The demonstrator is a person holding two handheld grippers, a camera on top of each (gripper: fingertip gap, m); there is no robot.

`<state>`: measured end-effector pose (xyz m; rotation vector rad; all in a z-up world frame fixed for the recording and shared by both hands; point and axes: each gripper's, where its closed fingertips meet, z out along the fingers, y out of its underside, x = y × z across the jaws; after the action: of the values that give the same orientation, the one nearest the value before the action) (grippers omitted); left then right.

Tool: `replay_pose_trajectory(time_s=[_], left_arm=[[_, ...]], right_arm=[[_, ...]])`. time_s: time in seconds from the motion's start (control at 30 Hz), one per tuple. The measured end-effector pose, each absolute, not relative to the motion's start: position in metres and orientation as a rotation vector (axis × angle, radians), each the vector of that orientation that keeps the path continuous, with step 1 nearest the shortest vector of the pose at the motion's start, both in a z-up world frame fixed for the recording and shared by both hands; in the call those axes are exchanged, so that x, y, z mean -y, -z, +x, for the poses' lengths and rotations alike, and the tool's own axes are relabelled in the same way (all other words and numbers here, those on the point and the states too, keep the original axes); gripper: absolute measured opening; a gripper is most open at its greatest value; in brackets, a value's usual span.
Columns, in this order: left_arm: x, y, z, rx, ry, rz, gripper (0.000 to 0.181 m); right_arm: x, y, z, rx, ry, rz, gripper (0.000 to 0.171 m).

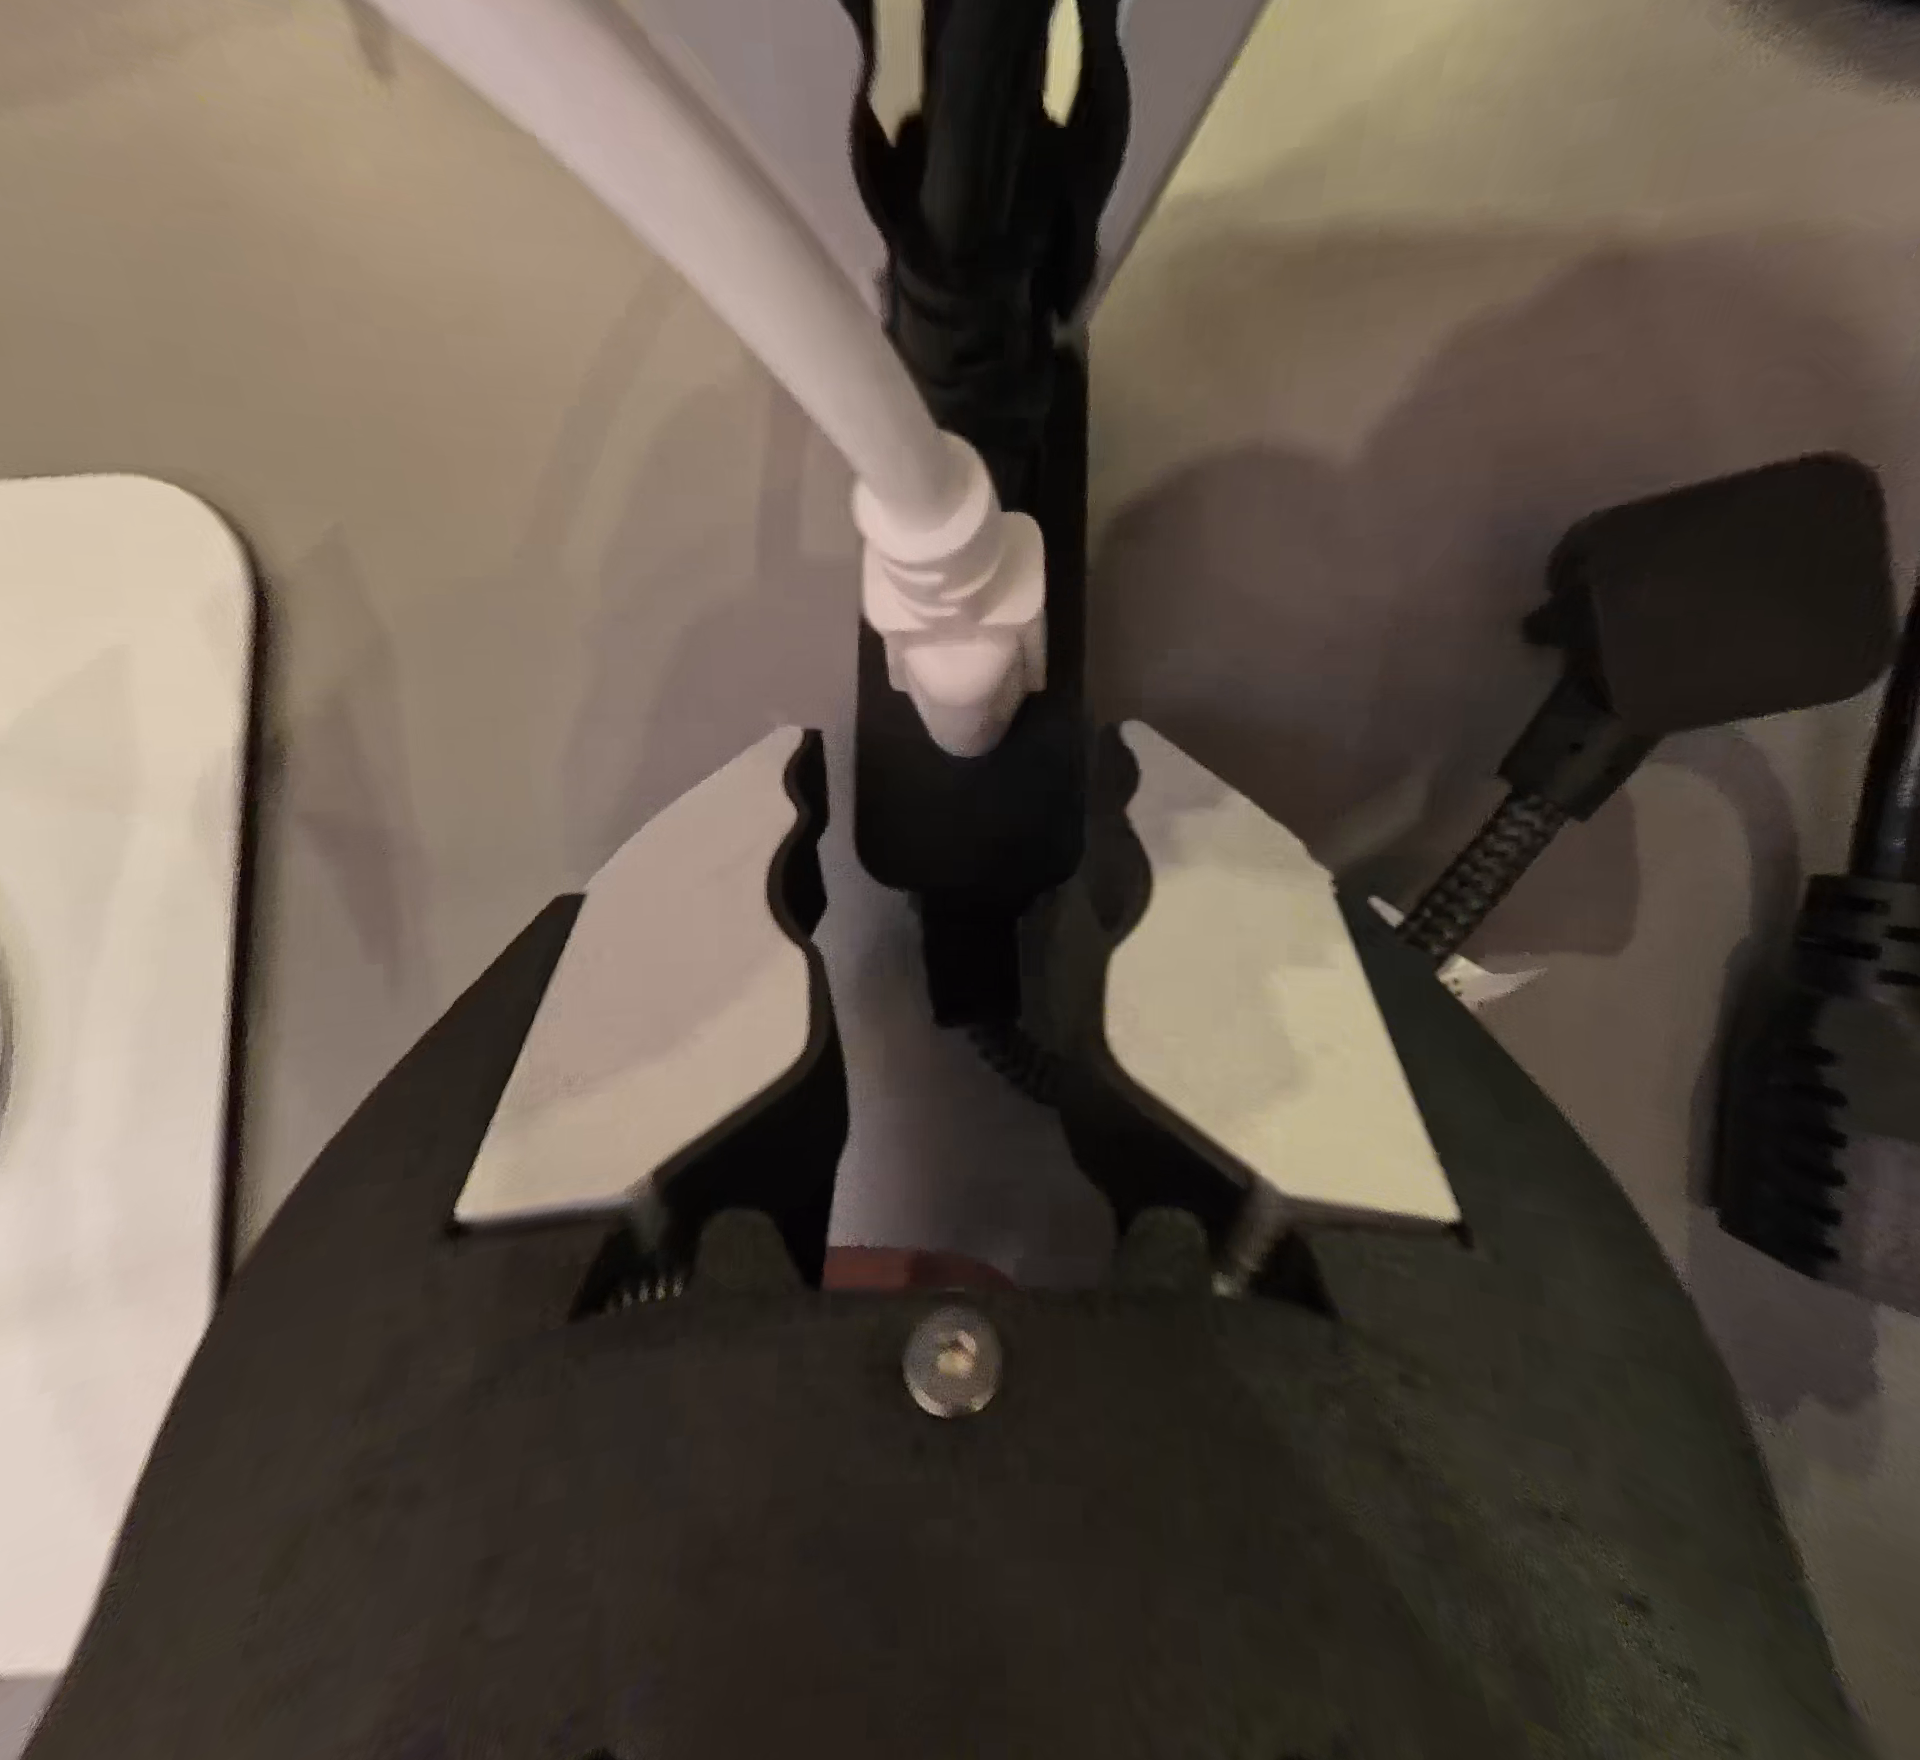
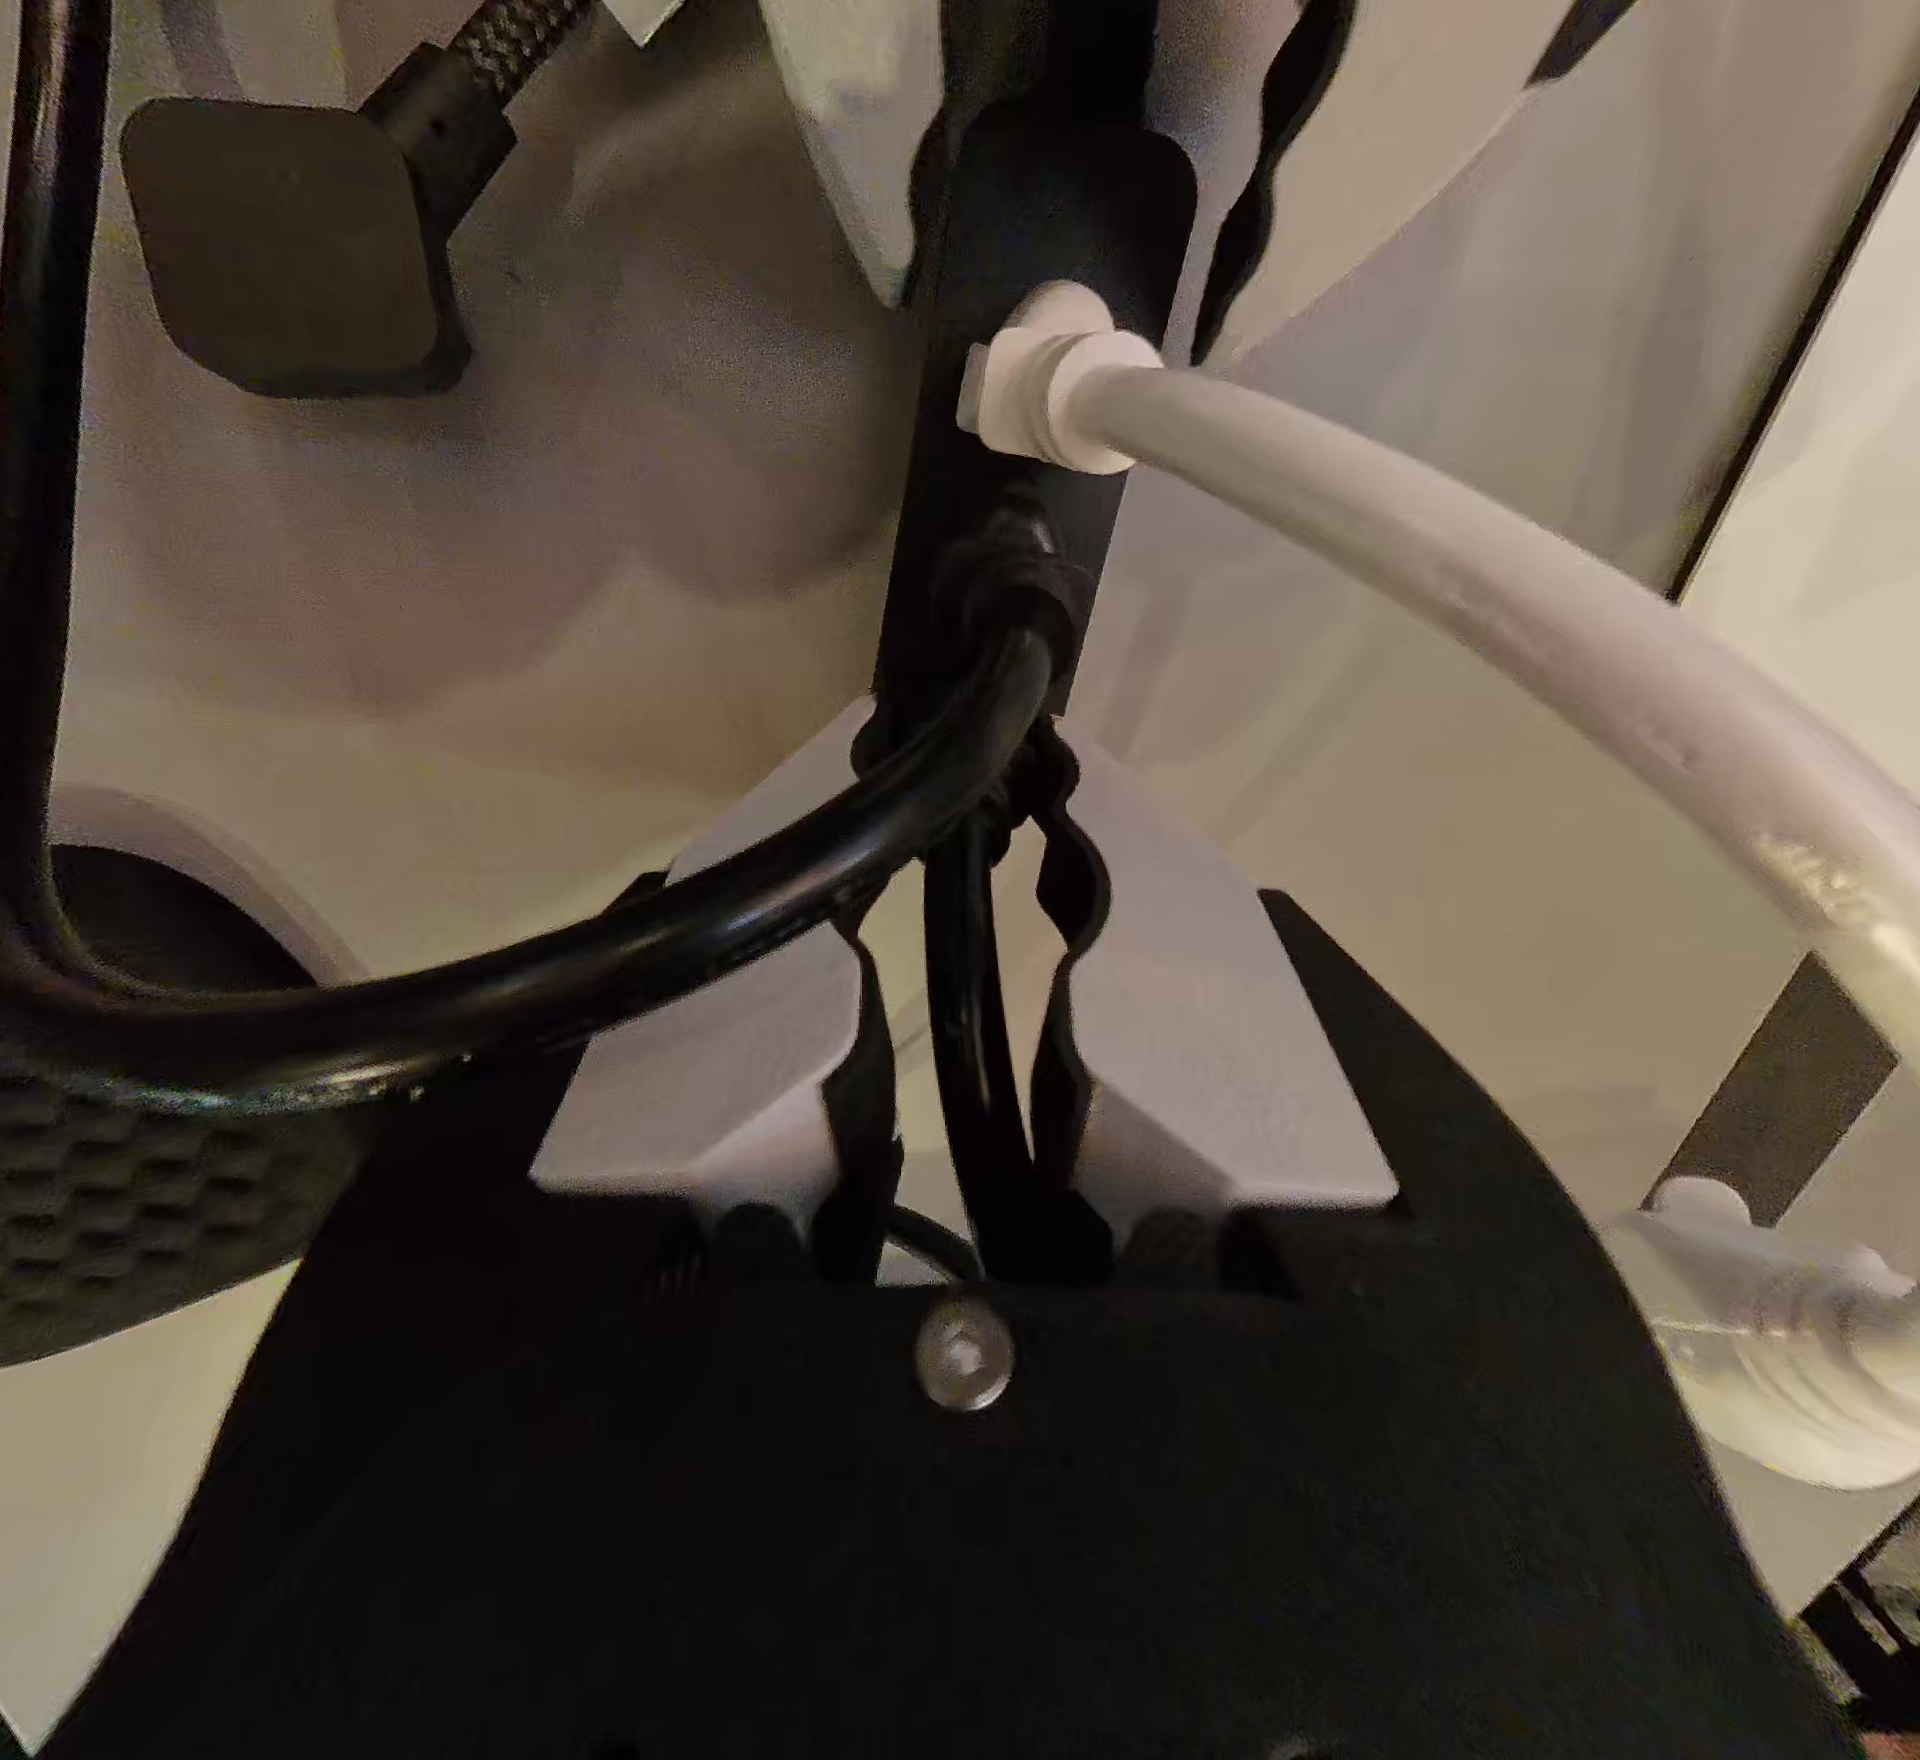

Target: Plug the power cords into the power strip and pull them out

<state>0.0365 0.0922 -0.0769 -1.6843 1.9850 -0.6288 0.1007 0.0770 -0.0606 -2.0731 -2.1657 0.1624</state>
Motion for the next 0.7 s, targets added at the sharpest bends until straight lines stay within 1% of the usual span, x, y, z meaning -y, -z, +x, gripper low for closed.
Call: replay_pose_trajectory(time_s=[0.03, 0.07, 0.1, 0.3, 0.53, 0.7], left_arm=[[-0.0891, 0.0824, 0.0378, -2.002, 0.632, -1.692, 0.050], [-0.0895, 0.0864, 0.0413, -2.002, 0.618, -1.690, 0.045], [-0.0886, 0.0871, 0.0436, -2.004, 0.624, -1.690, 0.044], [-0.0886, 0.0879, 0.0434, -2.008, 0.611, -1.710, 0.045], [-0.0888, 0.0878, 0.0437, -1.994, 0.614, -1.710, 0.045], [-0.0876, 0.0889, 0.0444, -1.992, 0.628, -1.714, 0.045]], right_arm=[[-0.0770, 0.0606, 0.1007, 2.176, -0.161, -2.066, 0.022], [-0.0769, 0.0606, 0.1008, 2.181, -0.161, -2.064, 0.022], [-0.0768, 0.0606, 0.1011, 2.182, -0.162, -2.062, 0.022], [-0.0773, 0.0605, 0.1014, 2.172, -0.153, -2.051, 0.022], [-0.0755, 0.0590, 0.1011, 2.183, -0.017, -1.966, 0.022], [-0.0765, 0.0597, 0.1012, 2.070, -0.235, -2.145, 0.022]])
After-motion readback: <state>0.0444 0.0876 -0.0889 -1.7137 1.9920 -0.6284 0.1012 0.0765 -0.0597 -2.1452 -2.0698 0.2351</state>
